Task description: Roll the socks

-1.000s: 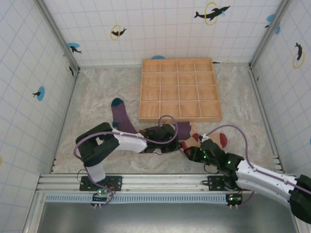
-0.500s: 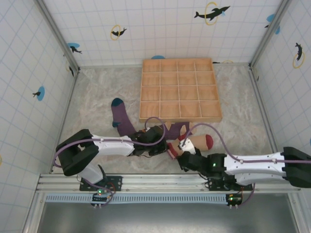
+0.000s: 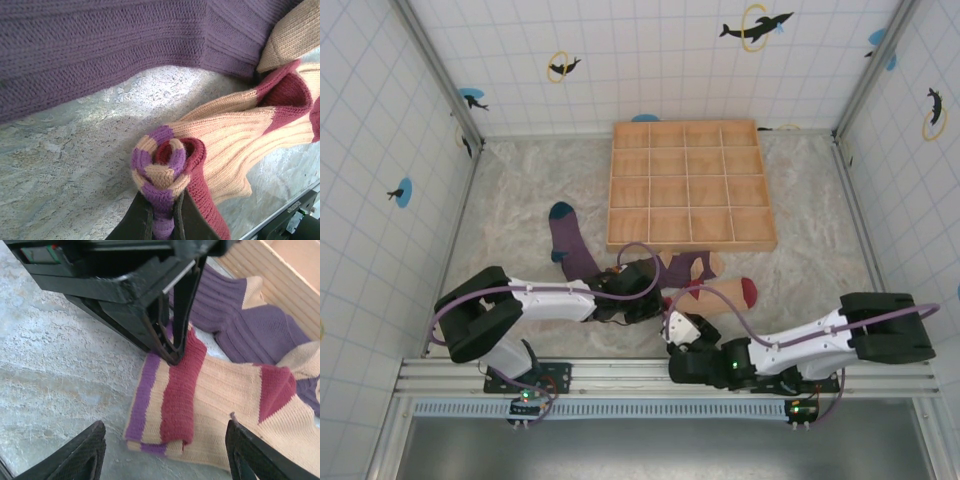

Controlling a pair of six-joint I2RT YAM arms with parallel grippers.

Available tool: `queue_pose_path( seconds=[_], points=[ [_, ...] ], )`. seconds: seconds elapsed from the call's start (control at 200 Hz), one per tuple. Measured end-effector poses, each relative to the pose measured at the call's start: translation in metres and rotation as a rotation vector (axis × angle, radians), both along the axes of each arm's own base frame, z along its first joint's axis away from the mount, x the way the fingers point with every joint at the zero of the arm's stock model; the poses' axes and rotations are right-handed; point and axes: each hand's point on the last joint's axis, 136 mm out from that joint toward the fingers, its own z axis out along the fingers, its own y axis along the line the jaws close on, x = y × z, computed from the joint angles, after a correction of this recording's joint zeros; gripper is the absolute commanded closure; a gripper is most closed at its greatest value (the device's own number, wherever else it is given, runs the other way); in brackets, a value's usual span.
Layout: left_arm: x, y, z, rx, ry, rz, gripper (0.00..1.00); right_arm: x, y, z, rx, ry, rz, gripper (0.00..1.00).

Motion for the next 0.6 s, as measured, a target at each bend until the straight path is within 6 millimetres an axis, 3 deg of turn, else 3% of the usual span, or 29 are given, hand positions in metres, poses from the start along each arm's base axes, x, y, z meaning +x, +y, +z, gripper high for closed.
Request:
queue_pose_path(
  seconds=[0.27, 0.601],
  points=[
    [-0.005, -0.002, -0.001, -0.008, 0.023, -0.018, 1.0, 0.005, 0.012, -0.005, -0.05, -0.069, -0.015, 0.36],
    [-0.008, -0.003, -0.001, -0.014, 0.038, -0.03, 1.0, 0.009, 0.006, -0.018, -0.084, -0.072, -0.05, 0.43]
  ],
)
